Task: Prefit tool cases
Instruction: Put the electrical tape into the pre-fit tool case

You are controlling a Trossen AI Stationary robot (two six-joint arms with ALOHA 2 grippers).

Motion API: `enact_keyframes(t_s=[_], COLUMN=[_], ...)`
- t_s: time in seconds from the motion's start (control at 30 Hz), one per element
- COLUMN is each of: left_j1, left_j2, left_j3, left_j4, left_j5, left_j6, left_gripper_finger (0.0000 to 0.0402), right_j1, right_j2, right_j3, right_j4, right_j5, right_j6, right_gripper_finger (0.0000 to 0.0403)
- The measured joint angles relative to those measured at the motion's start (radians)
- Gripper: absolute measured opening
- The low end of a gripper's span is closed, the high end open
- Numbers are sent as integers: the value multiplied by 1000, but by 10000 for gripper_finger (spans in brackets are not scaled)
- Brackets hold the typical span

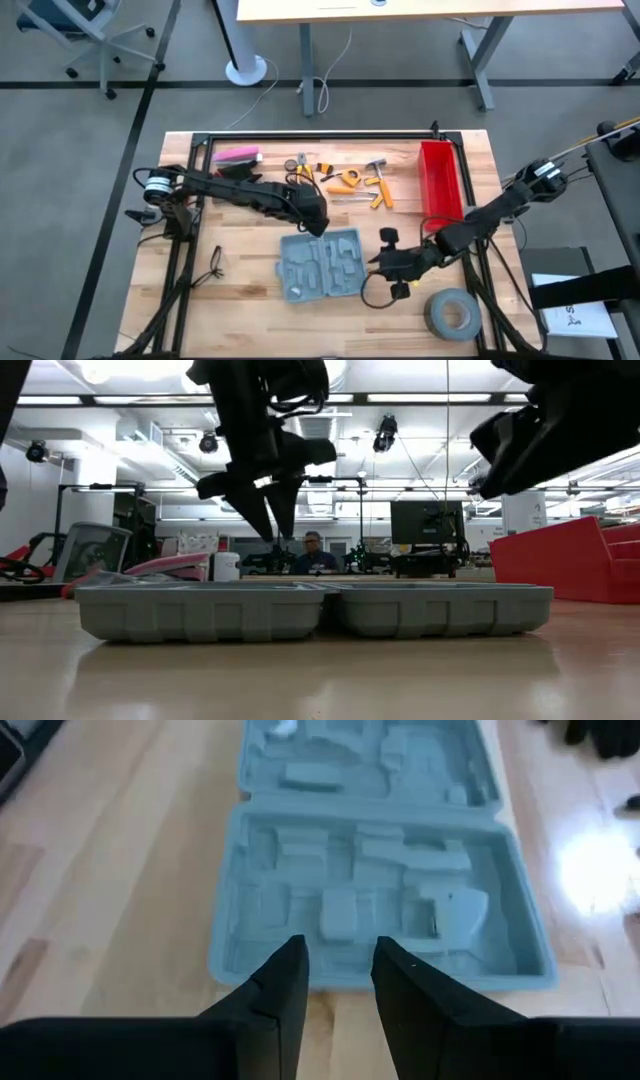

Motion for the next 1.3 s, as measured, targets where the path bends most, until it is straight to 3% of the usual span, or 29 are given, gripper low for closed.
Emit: enact_keyframes(t_s=[0.3,0.53,0.7,0.83,1.3], left_j1=[148,246,336,404,541], left_j2=[0,0,0,0,0], left_j3=[-43,-55,-55,-63,-114], left_j4=[16,100,97,105,156], left_j5=[-2,55,8,74,110], left_j6=[-85,-129,-60,23,173], left_gripper_finger=[188,190,190,190,175], right_j1=[16,18,18,18,3], right_j2=[10,9,9,9,9], right_j3=[2,2,2,2,2], right_j4=[222,220,220,220,228], right_j5=[58,68,69,92,96], right_j6=[26,-5,5,8,-45], right_gripper_finger=[72,69,78,80,57])
